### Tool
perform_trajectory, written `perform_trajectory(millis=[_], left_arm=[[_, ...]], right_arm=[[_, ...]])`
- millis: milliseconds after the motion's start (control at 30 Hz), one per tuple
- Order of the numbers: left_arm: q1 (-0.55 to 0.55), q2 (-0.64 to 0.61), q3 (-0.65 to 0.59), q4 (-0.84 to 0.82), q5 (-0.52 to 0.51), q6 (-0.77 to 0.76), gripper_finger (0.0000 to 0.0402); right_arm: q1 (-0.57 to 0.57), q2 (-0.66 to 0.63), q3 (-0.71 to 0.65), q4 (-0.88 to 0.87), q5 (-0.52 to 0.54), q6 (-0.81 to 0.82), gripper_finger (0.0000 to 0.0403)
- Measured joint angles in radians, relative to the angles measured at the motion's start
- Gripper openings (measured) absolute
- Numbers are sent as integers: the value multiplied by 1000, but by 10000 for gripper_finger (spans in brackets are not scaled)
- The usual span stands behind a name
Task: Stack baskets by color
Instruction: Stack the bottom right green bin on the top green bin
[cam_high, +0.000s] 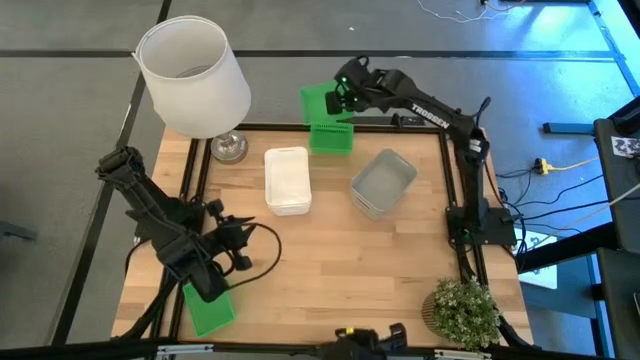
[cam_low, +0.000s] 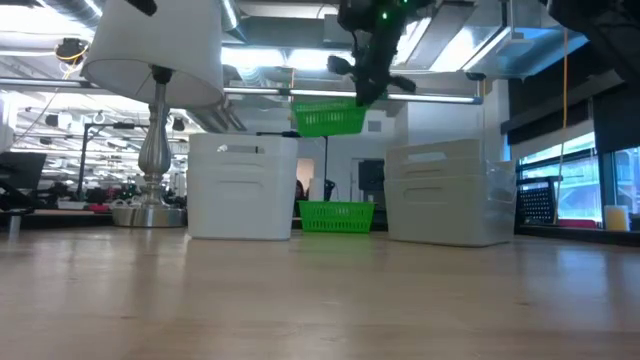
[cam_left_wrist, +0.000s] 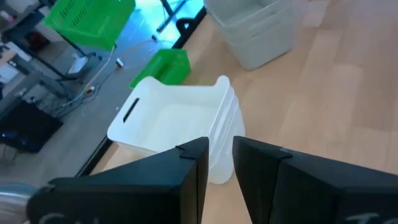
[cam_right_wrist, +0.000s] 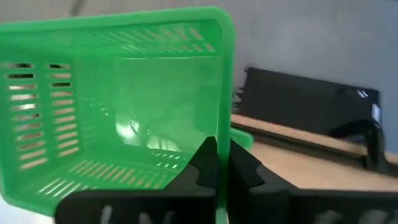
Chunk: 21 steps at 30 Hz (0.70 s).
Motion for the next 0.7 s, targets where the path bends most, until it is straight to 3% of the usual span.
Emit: perform_trajectory(millis=[133,467,700], left_arm=[[15,0,0,-28,16,2,65],[16,0,0,-58,14,2,65],[16,0,0,-74,13,2,65]], right_arm=[[-37,1,-86,1,-48,28,2],[-77,2,-355,250,-147,73,2],[-81,2,-476,354,-158,84,2]])
